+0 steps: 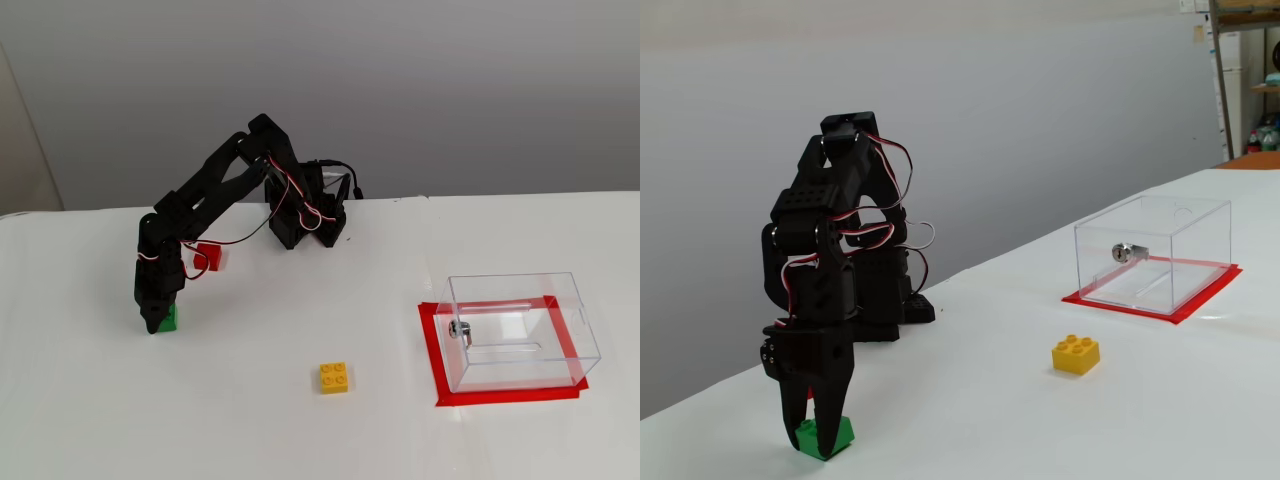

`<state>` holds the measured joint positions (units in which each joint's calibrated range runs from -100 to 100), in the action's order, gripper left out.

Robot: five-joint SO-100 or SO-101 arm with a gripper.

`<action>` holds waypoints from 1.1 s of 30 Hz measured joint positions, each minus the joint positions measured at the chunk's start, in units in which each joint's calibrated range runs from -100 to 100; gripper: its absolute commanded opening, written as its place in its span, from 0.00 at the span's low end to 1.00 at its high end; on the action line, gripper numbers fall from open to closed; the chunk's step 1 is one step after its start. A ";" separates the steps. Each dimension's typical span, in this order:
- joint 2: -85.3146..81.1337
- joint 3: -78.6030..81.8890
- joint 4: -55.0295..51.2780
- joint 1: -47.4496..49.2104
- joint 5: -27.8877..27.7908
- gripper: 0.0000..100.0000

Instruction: Pick the green lego brick and place it into the transparent box

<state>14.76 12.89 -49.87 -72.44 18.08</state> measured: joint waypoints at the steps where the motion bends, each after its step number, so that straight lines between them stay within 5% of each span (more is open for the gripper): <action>1: -0.59 0.00 0.00 0.21 0.00 0.08; 20: -28.58 12.62 -2.23 11.22 -0.34 0.09; 33: -43.72 10.77 -10.97 27.99 -8.26 0.08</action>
<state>-28.96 23.65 -60.84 -44.44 9.82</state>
